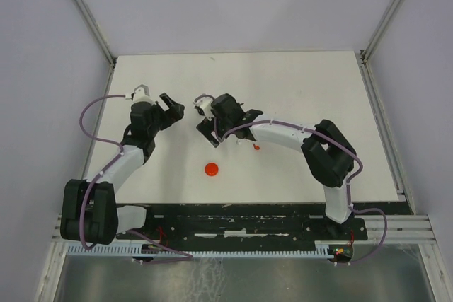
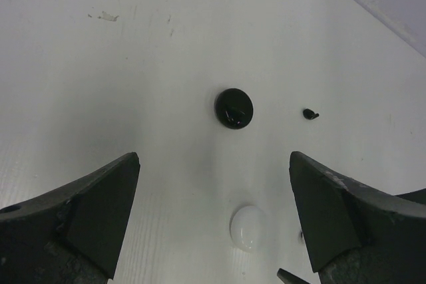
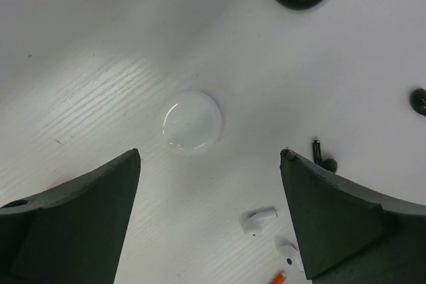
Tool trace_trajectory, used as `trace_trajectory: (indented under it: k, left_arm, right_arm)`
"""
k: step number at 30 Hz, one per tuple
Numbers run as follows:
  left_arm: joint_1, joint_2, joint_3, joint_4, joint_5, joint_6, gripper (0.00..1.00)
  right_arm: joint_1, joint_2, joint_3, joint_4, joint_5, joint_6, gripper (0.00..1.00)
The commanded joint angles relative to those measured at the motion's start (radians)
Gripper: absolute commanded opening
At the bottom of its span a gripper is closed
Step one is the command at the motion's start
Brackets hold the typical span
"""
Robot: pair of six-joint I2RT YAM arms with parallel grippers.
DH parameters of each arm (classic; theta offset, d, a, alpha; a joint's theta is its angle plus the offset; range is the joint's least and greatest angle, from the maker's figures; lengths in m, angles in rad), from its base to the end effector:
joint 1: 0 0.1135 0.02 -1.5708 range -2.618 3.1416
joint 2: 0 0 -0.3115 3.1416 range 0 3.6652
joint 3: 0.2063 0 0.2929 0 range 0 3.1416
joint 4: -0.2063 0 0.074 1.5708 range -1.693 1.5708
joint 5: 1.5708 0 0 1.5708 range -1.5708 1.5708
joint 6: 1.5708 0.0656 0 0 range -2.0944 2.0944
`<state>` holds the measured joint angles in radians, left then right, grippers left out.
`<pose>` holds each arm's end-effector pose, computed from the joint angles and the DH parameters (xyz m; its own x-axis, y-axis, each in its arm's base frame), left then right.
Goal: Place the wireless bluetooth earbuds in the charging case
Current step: Pick up the charging case at the center of the board.
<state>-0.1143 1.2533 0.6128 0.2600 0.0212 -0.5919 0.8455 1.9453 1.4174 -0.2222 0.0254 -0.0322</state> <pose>0.3158 -0.0377 0.2344 -0.3807 -0.5178 -0.7661 -0.0950 0.8461 -0.5246 0.3422 0.3835 0.2157 -0.4283 -0.5317 -0.7307 -0.7499 0.6603 -0.0409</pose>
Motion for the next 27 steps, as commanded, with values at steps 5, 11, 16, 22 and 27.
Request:
trace_trajectory:
  k: [5,11,16,22,27]
  left_arm:
    - [-0.032,-0.048,-0.005,-0.014,-0.006,-0.016,0.99]
    - [-0.036,-0.054,-0.016,-0.004,-0.005,-0.01,0.98]
    - [-0.036,-0.055,-0.02,0.001,-0.003,-0.009,0.98]
    - [-0.037,-0.056,-0.028,0.005,-0.004,-0.011,0.97]
    - [-0.036,-0.062,-0.037,0.005,-0.008,-0.011,0.97]
  right_arm:
    - [0.035,0.066,0.059,-0.003,-0.048,-0.084,0.9]
    - [0.035,0.097,0.063,0.003,-0.092,-0.105,0.84]
    - [0.035,0.126,0.073,0.01,-0.108,-0.11,0.8]
    - [0.035,0.151,0.082,0.025,-0.113,-0.109,0.76]
    - [0.033,0.168,0.089,0.035,-0.111,-0.104,0.74]
